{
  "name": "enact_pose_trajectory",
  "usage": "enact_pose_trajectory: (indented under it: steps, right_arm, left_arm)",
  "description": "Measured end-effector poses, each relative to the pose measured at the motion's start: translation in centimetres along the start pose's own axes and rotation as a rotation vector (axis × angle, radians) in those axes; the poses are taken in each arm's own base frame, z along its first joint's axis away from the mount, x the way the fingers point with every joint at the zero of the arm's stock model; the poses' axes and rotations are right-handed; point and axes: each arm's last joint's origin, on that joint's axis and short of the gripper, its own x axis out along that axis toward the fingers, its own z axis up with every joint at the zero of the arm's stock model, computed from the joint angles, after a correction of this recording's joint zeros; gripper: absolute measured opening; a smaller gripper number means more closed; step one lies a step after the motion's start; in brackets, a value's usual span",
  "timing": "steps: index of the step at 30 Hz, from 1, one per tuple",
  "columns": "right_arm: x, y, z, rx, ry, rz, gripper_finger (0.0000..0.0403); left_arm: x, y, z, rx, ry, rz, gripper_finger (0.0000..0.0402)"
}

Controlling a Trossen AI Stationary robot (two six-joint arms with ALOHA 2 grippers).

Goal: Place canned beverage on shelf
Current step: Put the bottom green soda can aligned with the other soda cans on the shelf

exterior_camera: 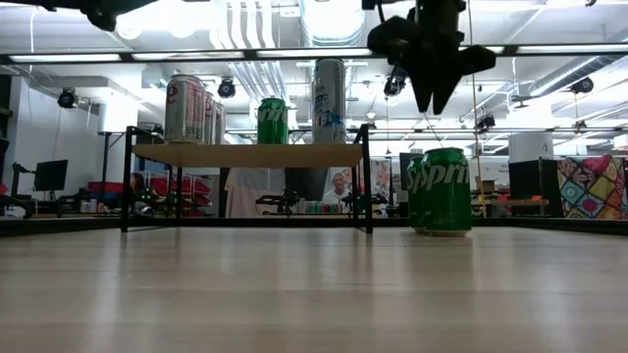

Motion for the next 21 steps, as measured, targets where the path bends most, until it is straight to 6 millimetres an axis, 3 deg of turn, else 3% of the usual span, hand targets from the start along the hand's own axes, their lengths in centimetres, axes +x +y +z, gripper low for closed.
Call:
enact_pose_trajectory:
  steps: [6,12,16,21]
  right_arm:
    - [0.5,-0.9,0.5,0.019,0.045,-0.068,0.0233]
    - [0.5,-2.9,2.5,0.084,0.040,-0.090,0.0327]
    - [1.2,-3.3,3.6,0.083,0.071,-0.085,0.0359]
    - [2.5,-3.2,4.3,0.086,0.116,-0.092,0.0364]
  left_arm:
    - [-0.1,0.0,0.0,0.000,-0.004,0.001,0.0000]
    - [-0.1,0.0,0.0,0.008,-0.001,0.000,0.0000]
    - [-0.1,0.0,-0.1,0.008,0.001,0.000,0.0000]
    - [-0.1,0.0,-0.1,0.008,0.002,-0.001,0.0000]
